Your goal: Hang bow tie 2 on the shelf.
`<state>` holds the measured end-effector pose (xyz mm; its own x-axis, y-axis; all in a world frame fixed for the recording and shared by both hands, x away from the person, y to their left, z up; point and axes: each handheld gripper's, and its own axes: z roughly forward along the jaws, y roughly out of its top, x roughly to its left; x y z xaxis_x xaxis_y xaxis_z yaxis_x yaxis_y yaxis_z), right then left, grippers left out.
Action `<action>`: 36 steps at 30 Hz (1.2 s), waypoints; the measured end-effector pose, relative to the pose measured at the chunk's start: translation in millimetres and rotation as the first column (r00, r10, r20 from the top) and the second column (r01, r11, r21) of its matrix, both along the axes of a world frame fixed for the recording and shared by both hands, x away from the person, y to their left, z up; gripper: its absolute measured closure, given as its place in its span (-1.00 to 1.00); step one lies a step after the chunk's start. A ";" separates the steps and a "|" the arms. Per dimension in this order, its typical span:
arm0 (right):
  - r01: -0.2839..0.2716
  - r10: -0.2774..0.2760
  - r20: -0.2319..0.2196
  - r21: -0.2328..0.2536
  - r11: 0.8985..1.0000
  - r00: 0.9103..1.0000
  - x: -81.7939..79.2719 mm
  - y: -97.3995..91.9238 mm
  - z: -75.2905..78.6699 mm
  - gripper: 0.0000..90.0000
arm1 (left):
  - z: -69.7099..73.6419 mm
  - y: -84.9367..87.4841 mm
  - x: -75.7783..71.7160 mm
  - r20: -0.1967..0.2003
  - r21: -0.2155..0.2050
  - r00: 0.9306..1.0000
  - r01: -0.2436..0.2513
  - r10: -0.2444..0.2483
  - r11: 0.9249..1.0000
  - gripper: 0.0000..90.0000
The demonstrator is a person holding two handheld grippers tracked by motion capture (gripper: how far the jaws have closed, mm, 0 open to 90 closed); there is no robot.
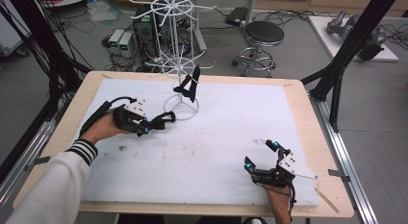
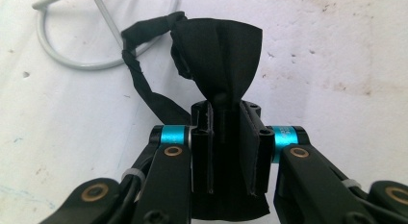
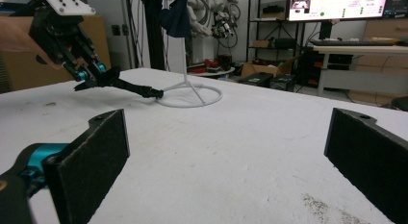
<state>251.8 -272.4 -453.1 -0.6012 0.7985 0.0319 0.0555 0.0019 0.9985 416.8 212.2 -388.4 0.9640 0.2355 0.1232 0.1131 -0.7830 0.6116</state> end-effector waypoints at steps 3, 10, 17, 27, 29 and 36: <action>0.007 -0.007 0.003 -0.005 1.000 1.000 0.0 0.2 0.1 -0.98 | 5.4 4.5 -3.4 0.003 -0.034 1.000 -0.013 0.013 0.999 0.70; 0.019 -0.019 0.013 -0.011 1.000 1.000 -1.1 2.1 -0.2 -0.98 | 19.1 18.2 -13.1 0.016 -0.131 0.998 -0.051 0.053 0.990 0.70; 0.038 -0.037 0.033 -0.027 0.999 0.999 -1.8 3.4 0.2 -0.98 | 26.7 28.0 -18.4 0.032 -0.216 0.994 -0.097 0.106 0.972 0.70; 0.054 -0.053 0.049 -0.030 0.998 0.997 -3.1 3.6 -0.8 -0.98 | 41.2 37.4 -25.8 0.057 -0.368 0.977 -0.171 0.206 0.914 0.70; 0.055 -0.054 0.050 -0.028 0.998 0.997 -3.3 3.5 -0.9 -0.98 | 45.8 38.3 -27.4 0.068 -0.389 0.973 -0.178 0.220 0.904 0.70; 0.065 -0.064 0.051 -0.027 0.998 0.997 -4.0 3.6 -1.0 -0.98 | 58.7 43.1 -31.0 0.083 -0.450 0.965 -0.188 0.250 0.873 0.70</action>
<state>247.8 -268.8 -454.0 -0.5488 0.8357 -0.0198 0.0067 0.0281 0.9996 385.8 255.3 -329.6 0.8631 0.4982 0.0832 0.1433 -0.3995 0.9054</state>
